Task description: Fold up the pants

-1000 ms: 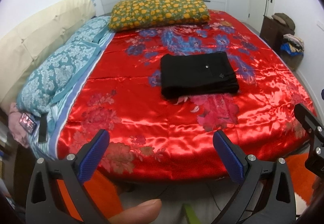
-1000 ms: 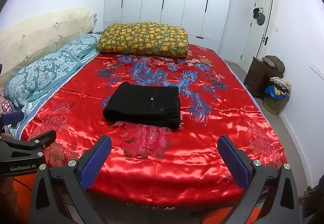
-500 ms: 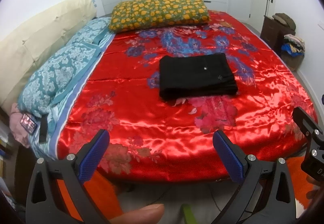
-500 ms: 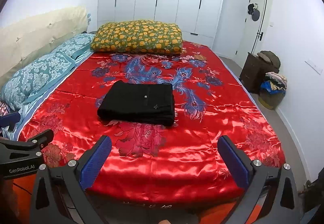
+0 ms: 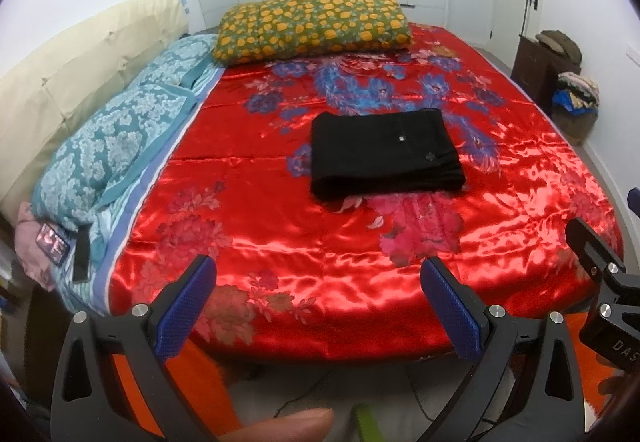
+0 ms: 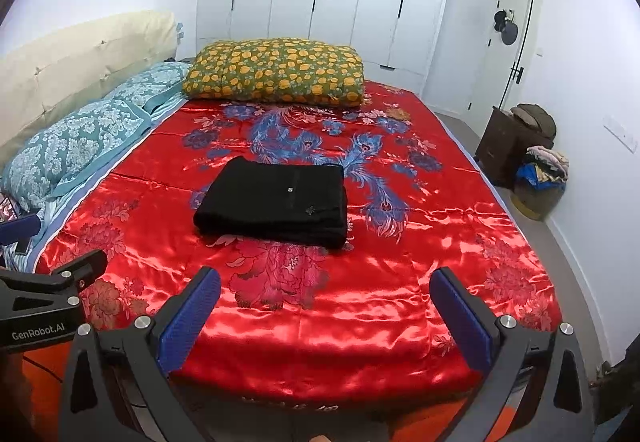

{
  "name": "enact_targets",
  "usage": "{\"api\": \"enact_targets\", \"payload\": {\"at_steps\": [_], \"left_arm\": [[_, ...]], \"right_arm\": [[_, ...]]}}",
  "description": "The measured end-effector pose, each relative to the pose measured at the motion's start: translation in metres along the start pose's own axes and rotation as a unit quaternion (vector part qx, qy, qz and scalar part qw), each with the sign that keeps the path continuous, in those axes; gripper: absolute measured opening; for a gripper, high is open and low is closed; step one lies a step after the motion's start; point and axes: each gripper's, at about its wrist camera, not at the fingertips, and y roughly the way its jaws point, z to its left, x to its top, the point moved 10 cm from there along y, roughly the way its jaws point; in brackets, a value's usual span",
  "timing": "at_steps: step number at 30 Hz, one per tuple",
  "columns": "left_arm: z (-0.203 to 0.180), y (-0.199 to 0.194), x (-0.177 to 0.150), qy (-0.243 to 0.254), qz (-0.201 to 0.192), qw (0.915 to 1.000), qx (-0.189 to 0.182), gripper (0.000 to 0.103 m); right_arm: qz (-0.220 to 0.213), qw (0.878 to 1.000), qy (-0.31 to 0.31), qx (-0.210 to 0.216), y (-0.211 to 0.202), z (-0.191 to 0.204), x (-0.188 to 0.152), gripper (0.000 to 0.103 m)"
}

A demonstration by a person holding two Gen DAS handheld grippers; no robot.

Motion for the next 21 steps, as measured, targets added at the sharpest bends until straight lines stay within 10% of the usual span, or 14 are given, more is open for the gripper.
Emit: {"api": "enact_targets", "payload": {"at_steps": [21], "left_arm": [[0.0007,0.0002,0.0001,-0.004,0.002,1.0,-0.007,0.102]], "right_arm": [[-0.002,1.0,-0.008,0.004,0.004,0.0071,0.0054,0.103]]}}
